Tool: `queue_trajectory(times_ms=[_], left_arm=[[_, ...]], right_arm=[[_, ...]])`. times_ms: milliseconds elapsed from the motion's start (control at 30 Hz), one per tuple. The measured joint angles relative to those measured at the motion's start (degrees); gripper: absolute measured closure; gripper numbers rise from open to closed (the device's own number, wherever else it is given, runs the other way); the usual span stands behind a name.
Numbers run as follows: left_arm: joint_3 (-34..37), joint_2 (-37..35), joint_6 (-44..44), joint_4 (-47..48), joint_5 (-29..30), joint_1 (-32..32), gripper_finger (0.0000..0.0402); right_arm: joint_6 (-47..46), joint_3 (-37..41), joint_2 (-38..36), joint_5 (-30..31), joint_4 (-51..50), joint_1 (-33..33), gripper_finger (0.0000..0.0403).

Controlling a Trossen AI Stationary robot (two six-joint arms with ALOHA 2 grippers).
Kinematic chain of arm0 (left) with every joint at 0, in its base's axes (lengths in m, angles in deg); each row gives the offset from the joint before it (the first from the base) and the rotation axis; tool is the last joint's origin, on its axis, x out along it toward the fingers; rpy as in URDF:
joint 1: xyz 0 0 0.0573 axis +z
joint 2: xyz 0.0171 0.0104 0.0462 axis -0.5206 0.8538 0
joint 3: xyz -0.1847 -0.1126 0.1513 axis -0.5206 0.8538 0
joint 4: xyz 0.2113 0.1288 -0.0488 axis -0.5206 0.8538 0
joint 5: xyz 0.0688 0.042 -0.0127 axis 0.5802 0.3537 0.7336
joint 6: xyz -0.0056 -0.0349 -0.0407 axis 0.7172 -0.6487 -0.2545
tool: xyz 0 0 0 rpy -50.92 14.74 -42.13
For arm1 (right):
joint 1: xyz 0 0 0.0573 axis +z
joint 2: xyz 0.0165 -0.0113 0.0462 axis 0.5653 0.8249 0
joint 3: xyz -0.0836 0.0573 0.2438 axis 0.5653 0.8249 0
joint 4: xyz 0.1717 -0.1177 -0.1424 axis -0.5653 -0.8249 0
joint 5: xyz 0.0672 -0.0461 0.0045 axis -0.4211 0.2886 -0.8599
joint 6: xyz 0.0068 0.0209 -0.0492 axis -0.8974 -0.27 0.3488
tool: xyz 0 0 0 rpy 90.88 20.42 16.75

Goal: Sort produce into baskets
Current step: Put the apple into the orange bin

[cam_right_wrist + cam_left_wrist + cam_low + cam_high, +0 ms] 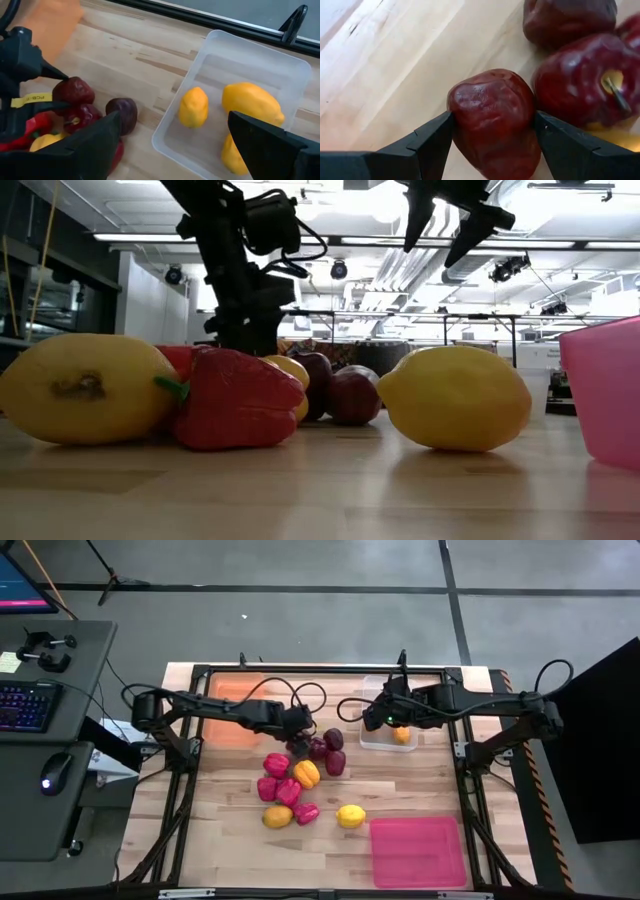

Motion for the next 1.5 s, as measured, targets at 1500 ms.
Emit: queue_trajectory(times_ms=[1500], left_arm=[[-0.1, 6.9, -0.5, -2.5, -4.8, -0.1, 0.0037]], right_arm=[[0.0, 0.0, 0.0, 1.9, 0.6, 0.0, 0.0047]])
